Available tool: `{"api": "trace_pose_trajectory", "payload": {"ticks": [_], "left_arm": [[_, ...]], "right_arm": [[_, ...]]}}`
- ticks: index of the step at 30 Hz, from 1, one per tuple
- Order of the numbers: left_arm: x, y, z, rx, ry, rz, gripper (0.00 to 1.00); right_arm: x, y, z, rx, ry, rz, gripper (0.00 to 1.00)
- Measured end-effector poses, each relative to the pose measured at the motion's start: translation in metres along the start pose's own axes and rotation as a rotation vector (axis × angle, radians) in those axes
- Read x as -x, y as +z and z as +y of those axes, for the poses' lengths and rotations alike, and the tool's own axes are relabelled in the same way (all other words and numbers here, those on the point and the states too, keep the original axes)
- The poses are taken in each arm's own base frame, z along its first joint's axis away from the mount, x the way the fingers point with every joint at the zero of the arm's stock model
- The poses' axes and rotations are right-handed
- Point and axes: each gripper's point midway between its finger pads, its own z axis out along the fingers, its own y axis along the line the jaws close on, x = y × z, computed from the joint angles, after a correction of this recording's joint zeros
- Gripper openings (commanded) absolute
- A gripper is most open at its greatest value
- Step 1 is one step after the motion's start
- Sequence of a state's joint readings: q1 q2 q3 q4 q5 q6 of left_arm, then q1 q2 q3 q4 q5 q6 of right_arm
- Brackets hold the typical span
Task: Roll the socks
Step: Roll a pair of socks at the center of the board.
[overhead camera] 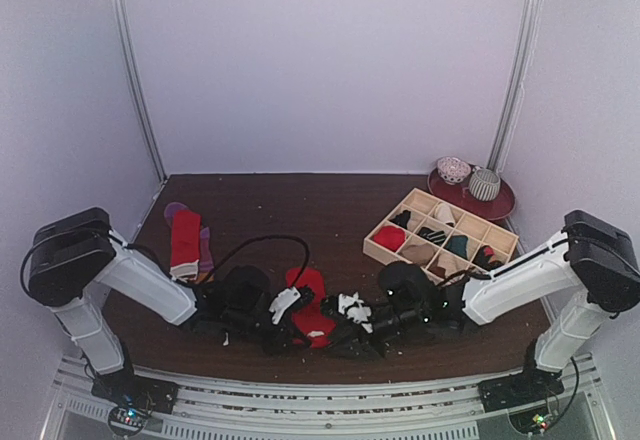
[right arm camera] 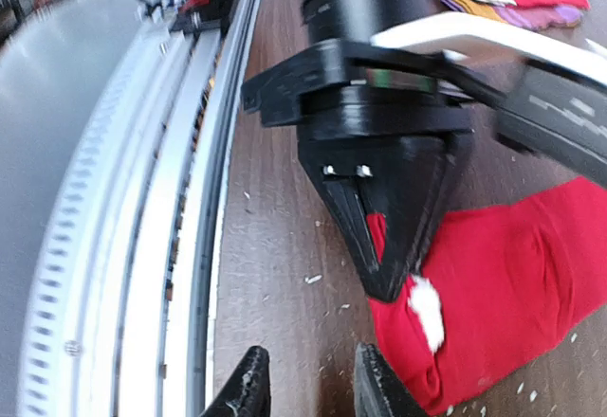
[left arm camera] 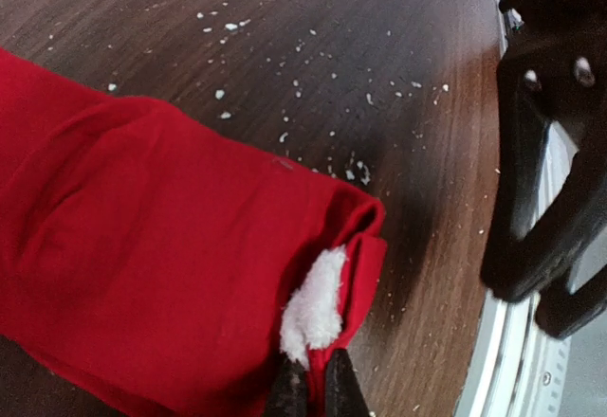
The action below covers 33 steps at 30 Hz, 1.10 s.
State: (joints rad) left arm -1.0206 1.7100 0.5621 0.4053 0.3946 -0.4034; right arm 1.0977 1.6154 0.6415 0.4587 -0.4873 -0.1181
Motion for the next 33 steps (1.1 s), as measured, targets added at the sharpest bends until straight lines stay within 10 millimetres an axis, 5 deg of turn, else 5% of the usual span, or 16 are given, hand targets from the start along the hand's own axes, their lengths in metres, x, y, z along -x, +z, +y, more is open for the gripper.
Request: {"api": "trace_pose_trajectory", "payload": {"ticks": [6, 15, 20, 26, 33], "left_arm": [[-0.003, 0.005, -0.005, -0.056, -0.045, 0.032, 0.00], [-0.006, 0.004, -0.008, -0.083, -0.054, 0.041, 0.00], [-0.006, 0.004, -0.007, -0.089, -0.057, 0.039, 0.00], [-0.003, -0.007, -0.003, -0.041, -0.024, 0.022, 0.48], [0.014, -0.069, 0.000, 0.142, 0.128, -0.138, 0.55]], "right_arm": [[-0.012, 0.022, -0.015, -0.135, -0.214, 0.103, 0.31], [-0.026, 0.032, -0.036, -0.211, -0.281, 0.209, 0.29], [-0.027, 0.037, -0.035, -0.193, -0.255, 0.220, 0.16], [-0.025, 0.046, -0.035, -0.145, -0.113, 0.205, 0.07], [-0.028, 0.043, -0.047, -0.002, 0.279, 0.175, 0.07]]}}
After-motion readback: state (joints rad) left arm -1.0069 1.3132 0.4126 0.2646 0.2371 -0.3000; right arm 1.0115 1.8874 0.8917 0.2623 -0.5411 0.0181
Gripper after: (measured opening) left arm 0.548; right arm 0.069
